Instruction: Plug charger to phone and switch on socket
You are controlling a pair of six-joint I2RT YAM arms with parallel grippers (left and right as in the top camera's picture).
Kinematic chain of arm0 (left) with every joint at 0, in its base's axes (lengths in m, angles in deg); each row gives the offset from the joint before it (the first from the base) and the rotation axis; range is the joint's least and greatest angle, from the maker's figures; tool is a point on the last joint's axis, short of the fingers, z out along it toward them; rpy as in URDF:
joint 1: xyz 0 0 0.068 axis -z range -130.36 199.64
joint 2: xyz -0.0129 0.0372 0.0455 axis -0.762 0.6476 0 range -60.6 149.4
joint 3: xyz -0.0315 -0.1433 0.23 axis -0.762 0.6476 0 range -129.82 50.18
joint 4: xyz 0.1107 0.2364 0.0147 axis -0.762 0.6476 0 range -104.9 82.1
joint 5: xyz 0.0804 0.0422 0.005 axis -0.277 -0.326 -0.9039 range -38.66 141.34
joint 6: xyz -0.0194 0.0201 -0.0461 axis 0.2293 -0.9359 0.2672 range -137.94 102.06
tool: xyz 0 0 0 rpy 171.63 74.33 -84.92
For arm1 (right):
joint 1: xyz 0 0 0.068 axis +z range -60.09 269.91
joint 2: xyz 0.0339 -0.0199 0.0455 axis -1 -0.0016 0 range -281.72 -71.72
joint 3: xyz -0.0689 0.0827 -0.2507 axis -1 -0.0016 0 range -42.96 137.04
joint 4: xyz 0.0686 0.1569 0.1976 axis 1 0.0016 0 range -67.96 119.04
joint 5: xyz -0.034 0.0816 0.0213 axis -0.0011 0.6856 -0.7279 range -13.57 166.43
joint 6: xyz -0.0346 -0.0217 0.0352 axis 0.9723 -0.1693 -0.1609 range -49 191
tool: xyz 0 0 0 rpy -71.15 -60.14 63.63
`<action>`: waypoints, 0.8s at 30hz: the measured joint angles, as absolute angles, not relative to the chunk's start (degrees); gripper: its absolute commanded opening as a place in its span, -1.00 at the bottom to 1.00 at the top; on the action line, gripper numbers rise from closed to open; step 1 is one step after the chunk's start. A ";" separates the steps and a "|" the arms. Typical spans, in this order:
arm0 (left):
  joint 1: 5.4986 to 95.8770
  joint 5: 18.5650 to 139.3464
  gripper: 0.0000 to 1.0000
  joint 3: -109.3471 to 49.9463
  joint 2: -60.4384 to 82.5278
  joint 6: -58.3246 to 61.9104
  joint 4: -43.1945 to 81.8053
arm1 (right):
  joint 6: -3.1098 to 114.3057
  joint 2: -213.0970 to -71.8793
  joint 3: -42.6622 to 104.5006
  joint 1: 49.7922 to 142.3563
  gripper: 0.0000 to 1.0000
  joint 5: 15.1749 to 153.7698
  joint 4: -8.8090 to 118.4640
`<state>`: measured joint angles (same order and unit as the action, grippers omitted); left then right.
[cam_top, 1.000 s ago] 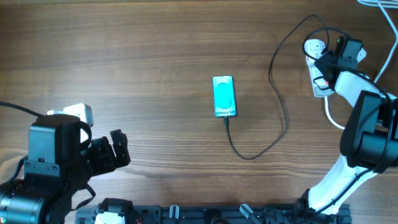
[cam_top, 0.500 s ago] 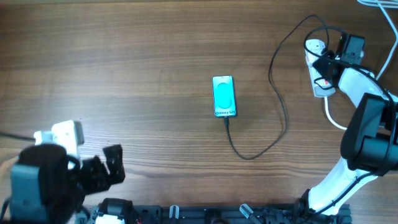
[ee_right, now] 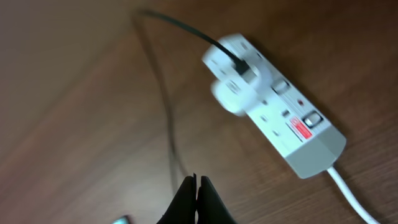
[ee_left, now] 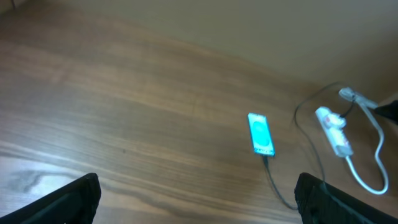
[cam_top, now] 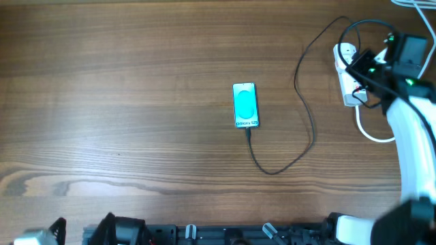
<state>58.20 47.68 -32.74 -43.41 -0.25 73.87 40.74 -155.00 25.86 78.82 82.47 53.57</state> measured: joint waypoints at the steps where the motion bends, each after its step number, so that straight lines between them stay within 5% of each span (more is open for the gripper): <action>1: 58.20 47.68 1.00 -32.08 -44.90 -0.25 73.61 | 40.74 -152.71 25.86 79.30 -0.91 82.47 54.12; 16: 62.13 46.67 1.00 -28.61 -60.20 -0.27 72.23 | 42.86 -125.34 25.84 84.59 -0.91 80.64 58.12; 24: 63.94 38.50 1.00 -20.41 -60.20 -0.25 53.39 | 44.28 -110.72 25.92 84.59 -0.71 76.40 54.58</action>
